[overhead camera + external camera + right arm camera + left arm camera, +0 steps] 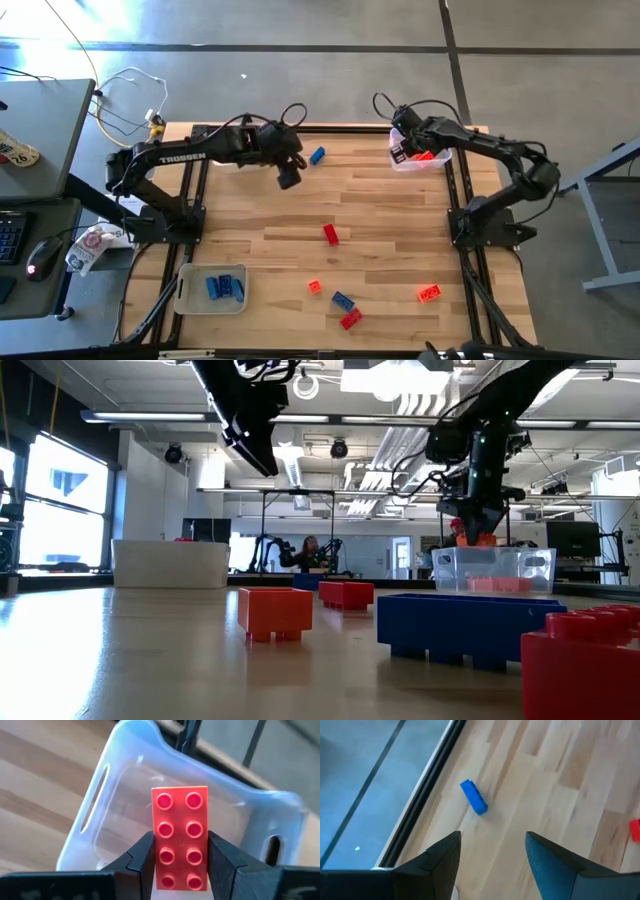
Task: Sort & place blocks by color
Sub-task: Put the orange game piece into the transparent bin, then put the blue game piece into the gray bin
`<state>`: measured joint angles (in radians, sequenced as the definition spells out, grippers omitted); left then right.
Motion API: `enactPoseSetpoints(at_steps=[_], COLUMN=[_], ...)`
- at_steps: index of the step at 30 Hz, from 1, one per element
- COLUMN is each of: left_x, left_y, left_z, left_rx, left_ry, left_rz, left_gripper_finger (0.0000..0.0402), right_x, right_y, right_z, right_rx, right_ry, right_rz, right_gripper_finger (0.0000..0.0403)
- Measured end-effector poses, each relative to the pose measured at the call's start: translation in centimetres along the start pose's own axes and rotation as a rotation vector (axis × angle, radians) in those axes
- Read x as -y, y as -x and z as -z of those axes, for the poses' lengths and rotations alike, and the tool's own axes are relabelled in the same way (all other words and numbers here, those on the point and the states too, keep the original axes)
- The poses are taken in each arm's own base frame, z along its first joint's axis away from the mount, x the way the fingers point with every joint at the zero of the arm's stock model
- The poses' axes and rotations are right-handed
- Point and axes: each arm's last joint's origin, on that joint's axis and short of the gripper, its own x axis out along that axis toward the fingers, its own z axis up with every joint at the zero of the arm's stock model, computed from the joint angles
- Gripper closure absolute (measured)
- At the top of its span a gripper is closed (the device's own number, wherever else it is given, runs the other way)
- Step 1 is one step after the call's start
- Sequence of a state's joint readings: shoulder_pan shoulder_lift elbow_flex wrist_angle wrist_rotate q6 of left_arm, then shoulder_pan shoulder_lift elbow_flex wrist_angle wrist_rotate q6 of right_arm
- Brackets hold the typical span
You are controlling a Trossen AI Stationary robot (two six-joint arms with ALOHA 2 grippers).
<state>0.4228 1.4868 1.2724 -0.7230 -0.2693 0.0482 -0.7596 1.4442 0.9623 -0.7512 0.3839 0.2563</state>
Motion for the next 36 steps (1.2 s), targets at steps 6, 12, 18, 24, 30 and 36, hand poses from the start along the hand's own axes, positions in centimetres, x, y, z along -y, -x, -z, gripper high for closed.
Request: enactPoseSetpoints(at_steps=[6, 12, 18, 24, 30, 36], left_x=[-0.6, -0.9, -1.0, -1.4, -2.6, -3.6], left_y=[-0.6, -2.4, -5.3, -8.2, -9.7, -10.7], left_z=[-0.4, -0.7, -0.8, -0.7, -1.6, -2.7], left_rx=[0.033, 0.026, -0.004, -0.010, 0.008, 0.023], left_ry=[0.091, 0.101, 0.066, 0.070, 0.136, 0.162], left_rz=[-0.014, -0.026, -0.032, 0.038, 0.051, 0.077], left_gripper_finger=[0.0194, 0.0193, 0.0194, 0.0193, 0.0194, 0.0193], right_x=[0.2, 0.4, 0.4, 0.3, 0.1, 0.2], right_y=[-1.8, -2.5, -2.5, -2.5, -2.5, -1.8], right_z=[-0.2, -0.3, -0.3, -0.5, -0.6, -0.9], right_rx=[-0.069, -0.094, -0.090, -0.078, -0.073, -0.030], right_ry=[-0.030, -0.038, -0.032, -0.027, -0.037, -0.063], right_rz=[-0.033, -0.070, -0.065, -0.072, -0.144, -0.180], right_gripper_finger=[0.0286, 0.0274, 0.0229, 0.0194, 0.0187, 0.0187])
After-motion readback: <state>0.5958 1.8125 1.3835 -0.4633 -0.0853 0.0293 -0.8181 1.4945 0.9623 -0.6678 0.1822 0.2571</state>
